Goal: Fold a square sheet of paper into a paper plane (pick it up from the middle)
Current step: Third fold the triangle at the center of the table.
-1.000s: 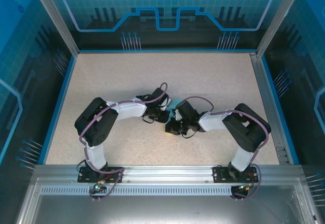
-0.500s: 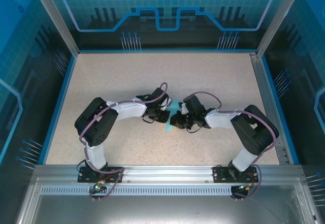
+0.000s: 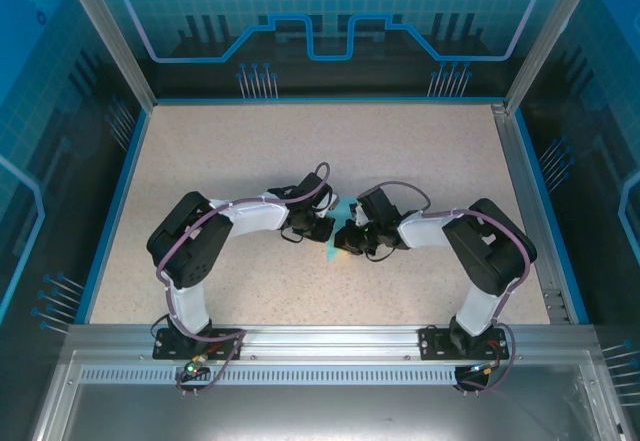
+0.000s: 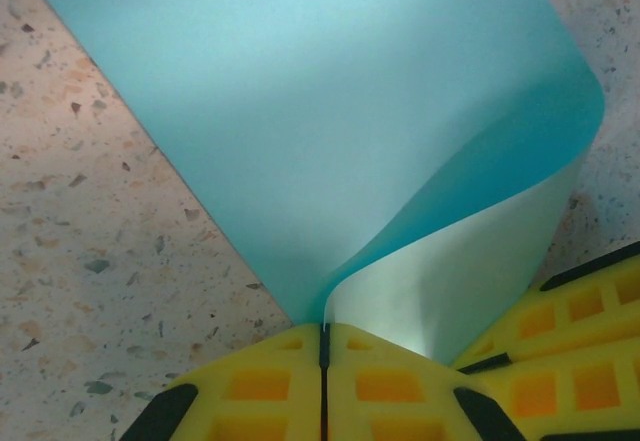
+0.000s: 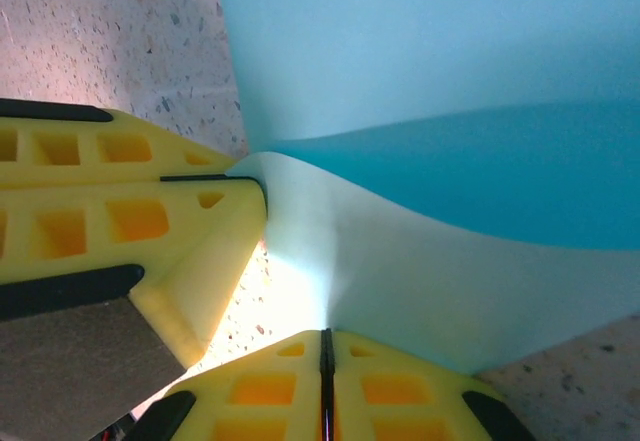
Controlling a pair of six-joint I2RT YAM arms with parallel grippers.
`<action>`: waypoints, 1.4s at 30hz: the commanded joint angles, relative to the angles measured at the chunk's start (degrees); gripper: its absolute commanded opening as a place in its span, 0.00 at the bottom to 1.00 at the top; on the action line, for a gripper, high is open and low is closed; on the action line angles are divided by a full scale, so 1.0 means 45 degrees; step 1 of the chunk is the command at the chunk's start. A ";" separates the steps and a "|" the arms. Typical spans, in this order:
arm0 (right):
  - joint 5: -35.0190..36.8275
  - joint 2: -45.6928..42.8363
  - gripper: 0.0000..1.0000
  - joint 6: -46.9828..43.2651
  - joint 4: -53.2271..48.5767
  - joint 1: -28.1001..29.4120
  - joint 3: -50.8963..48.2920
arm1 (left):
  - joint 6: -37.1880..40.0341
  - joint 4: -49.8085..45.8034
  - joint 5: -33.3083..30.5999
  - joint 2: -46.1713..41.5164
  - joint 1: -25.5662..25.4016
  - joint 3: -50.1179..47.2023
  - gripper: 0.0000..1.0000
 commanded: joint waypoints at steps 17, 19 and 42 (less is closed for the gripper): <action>-0.0282 0.0705 0.10 -0.0985 -0.0015 -0.1352 0.0061 | 0.0221 -0.0341 0.0278 0.0612 -0.0022 0.0030 0.07; -0.0364 0.0754 0.10 -0.1040 0.0003 -0.1355 0.0040 | 0.0222 -0.0359 0.0278 0.0606 -0.0029 -0.0012 0.07; -0.0926 0.1276 0.11 -0.2030 -0.0517 -0.2358 0.0687 | 0.0228 -0.0403 0.0220 0.0599 -0.0014 -0.0051 0.07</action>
